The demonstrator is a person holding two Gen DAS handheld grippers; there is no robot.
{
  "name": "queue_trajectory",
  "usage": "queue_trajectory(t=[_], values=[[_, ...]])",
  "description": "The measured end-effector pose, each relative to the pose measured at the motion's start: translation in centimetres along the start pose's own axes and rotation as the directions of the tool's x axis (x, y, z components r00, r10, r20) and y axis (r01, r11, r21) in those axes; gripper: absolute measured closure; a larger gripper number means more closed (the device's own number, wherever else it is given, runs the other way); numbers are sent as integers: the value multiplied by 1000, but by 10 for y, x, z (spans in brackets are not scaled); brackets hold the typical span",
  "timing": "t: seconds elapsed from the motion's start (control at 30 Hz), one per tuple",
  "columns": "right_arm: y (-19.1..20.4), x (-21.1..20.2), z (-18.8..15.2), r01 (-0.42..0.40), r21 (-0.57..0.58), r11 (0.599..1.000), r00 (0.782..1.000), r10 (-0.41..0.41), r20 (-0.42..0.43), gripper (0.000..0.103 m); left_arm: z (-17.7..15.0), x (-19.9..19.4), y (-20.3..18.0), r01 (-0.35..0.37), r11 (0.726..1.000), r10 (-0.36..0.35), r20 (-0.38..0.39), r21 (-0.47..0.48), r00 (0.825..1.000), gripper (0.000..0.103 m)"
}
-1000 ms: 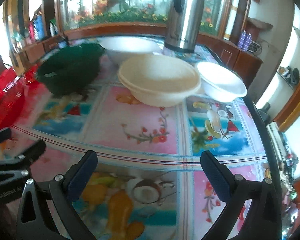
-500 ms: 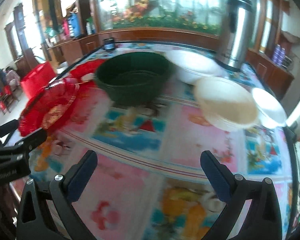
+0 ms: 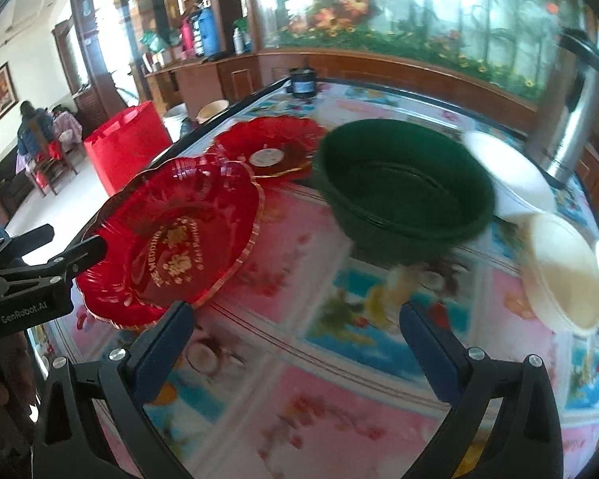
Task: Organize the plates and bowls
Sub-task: 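Move both grippers to the large red wedding plate and close on its rim, then carry the large red plate along the table and open both grippers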
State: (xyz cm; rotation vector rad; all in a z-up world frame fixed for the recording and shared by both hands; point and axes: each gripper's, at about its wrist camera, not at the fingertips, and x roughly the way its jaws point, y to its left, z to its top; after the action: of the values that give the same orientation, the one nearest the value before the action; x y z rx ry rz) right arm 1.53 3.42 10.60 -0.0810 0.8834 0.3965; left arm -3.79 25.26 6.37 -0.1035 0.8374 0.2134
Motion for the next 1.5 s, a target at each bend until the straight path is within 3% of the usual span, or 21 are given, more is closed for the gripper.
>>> queue_trajectory(t=[0.37,0.53,0.63,0.73,0.8,0.83,0.93,1.07,1.17,1.3,1.5], values=[[17,34,22,-11,-39,999,999,9,-50,3,12,34,15,53,999,-54,-55,-13,997,0],[18,49,25,-13,-44,999,996,9,-83,15,16,44,16,60,998,-62,-75,-22,995,0],[19,53,26,-17,-50,999,995,12,-96,31,17,50,18,62,998,-64,-89,-26,994,2],[18,57,26,-37,-54,998,994,31,-107,47,17,56,20,76,997,-79,-120,-34,990,11],[18,62,27,-54,-58,997,992,47,-118,59,17,60,20,80,996,-83,-136,-32,987,24],[17,64,26,-67,-55,996,990,60,-127,61,17,61,19,78,997,-82,-144,-30,986,35],[16,66,26,-114,-34,993,984,108,-144,67,16,72,18,69,997,-71,-177,-19,982,44],[18,68,24,-138,-41,990,979,130,-157,76,18,79,27,31,999,-37,-192,-36,981,75],[20,68,23,-148,-47,988,978,138,-159,83,19,78,31,65,996,-76,-201,-63,977,78],[28,66,21,-111,-100,989,984,95,-149,83,20,77,29,57,997,-67,-196,-56,978,78],[33,53,21,-67,-136,988,992,52,-111,83,18,68,32,93,992,-108,-201,-83,974,82]])
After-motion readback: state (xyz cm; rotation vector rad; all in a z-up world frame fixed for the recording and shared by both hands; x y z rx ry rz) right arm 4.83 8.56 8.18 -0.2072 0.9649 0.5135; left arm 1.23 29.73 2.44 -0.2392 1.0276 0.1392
